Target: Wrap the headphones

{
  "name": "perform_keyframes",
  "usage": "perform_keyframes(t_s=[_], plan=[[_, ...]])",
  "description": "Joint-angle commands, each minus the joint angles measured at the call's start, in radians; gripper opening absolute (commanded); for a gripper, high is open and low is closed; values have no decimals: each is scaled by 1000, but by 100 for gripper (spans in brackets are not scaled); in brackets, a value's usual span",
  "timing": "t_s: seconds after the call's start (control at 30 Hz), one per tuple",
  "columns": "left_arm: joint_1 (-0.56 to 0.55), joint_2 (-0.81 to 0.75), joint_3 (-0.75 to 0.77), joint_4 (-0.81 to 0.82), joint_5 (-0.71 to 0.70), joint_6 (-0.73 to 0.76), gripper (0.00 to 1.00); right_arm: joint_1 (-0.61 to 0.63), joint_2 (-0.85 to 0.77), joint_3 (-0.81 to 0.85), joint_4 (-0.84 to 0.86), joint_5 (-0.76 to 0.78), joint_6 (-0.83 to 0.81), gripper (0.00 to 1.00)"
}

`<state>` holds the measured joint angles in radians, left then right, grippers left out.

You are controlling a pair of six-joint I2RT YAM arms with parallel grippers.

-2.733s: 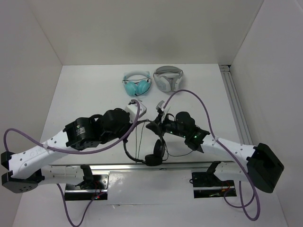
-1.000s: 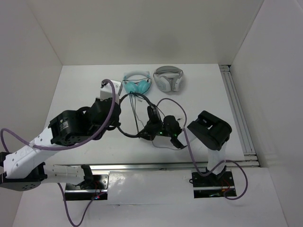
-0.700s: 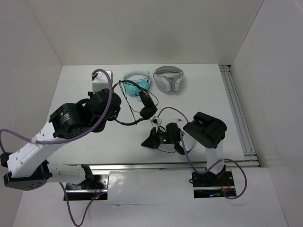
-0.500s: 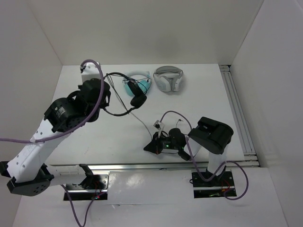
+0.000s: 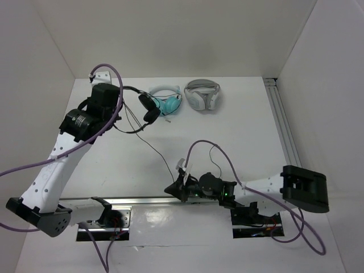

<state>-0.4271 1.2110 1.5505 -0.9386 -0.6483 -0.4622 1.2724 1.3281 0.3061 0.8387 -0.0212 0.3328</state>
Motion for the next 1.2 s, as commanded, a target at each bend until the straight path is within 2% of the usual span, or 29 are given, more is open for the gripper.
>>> perform_keyframes(t_s=[0.0,0.03,0.13,0.3,0.4,0.6,0.7,0.83,1.07,1.17], plan=[[14,19,-19,90,-5,17,0,108,-137,94,-243,277,-81,0],[14,19,-30,99,4,31,0,145,-195,114,-335,308,-93,0],[14,32,-41,109,33,43,0,185,-288,192,-453,421,-141,0],[14,32,-90,127,137,103,0,208,-343,321,-668,558,-215,0],[-19,13,-154,147,226,152,0,208,-382,361,-745,611,-276,0],[-151,22,-272,138,213,152,0,208,-420,502,-887,711,-408,0],[-217,22,-322,138,239,161,0,194,-420,583,-937,733,-452,0],[-372,22,-365,159,226,171,0,150,-411,636,-951,722,-482,0],[-616,-48,-383,138,260,218,0,71,-402,582,-903,767,-503,0],[-664,-90,-383,111,274,218,0,-3,-392,571,-876,742,-491,0]])
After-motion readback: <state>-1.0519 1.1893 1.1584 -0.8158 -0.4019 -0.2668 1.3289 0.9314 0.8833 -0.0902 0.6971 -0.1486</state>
